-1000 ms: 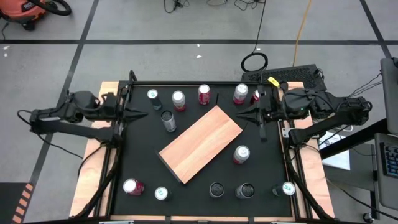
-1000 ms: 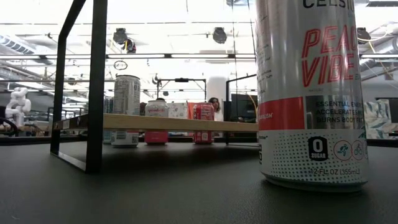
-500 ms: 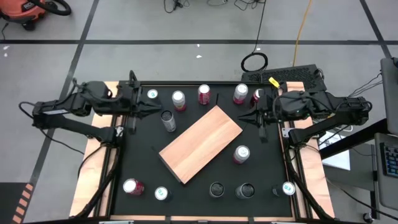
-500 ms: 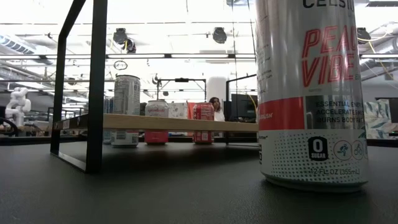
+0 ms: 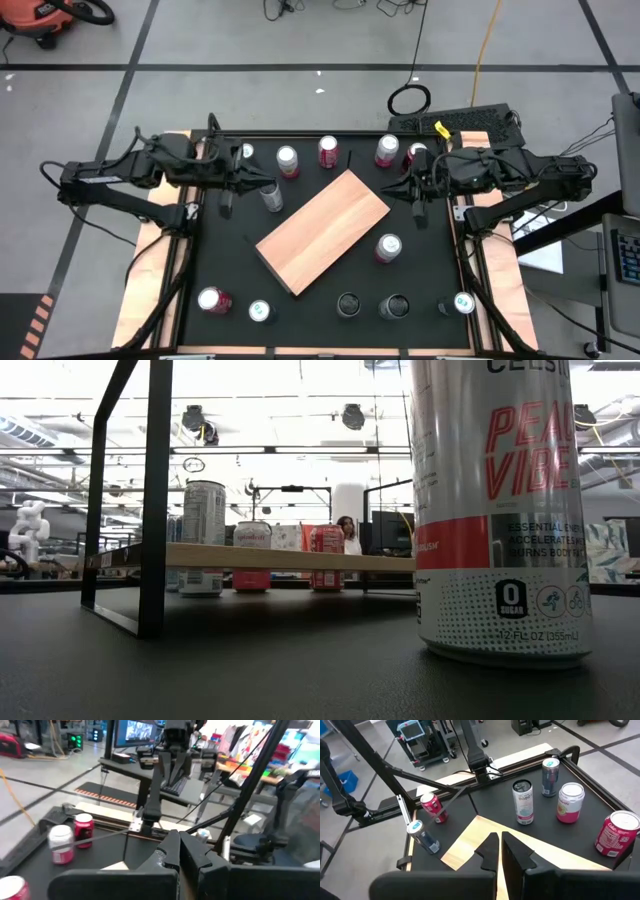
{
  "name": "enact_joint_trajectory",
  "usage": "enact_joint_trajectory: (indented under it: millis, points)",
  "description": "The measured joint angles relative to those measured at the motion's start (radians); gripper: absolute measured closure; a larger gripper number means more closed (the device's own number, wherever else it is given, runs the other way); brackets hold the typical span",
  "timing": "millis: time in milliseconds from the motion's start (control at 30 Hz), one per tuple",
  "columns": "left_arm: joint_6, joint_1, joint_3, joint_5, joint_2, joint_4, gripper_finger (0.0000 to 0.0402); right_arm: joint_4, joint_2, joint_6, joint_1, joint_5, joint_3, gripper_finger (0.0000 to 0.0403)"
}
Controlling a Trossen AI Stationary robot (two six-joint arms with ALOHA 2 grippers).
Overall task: Place canned beverage on shelf
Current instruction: Put the bottom right blue soda can on the shelf
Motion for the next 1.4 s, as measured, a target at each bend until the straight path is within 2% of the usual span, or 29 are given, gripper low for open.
enact_joint_trajectory:
  millis: [133,233,367,533,700,833,1000,1133,1400]
  points:
    - [-0.071,0.0,0.0,0.02,-0.001,0.043,0.0402,0.023,0.019,-0.001,0.0,0.001,0.0,0.0403]
    - [-0.04,0.0,0.0,0.011,-0.001,0.061,0.0402,0.05,0.035,-0.002,0.0,0.041,0.0,0.0403]
    - [0.055,0.0,0.0,-0.058,0.0,0.063,0.0402,0.057,0.041,0.007,-0.009,0.103,0.0,0.0403]
    - [0.062,0.001,0.0,-0.156,0.002,0.057,0.0402,0.057,0.029,0.099,-0.063,0.105,0.0,0.0403]
    - [0.063,0.001,0.0,-0.205,0.013,0.057,0.0402,0.055,0.016,0.15,-0.156,0.1,0.0,0.0403]
    - [0.059,0.001,0.0,-0.245,0.028,0.058,0.0402,0.046,0.009,0.107,-0.241,0.014,0.0,0.0403]
    - [0.028,0.001,0.0,-0.31,0.055,0.075,0.0402,0.002,0.006,0.129,-0.31,-0.08,0.0,0.0403]
    - [-0.024,0.002,0.0,-0.374,0.075,0.078,0.0402,-0.048,0.006,0.137,-0.334,-0.135,0.0,0.0403]
    - [-0.15,0.0,0.0,-0.384,0.116,0.096,0.0402,-0.221,0.006,0.103,-0.35,-0.193,0.0,0.0403]
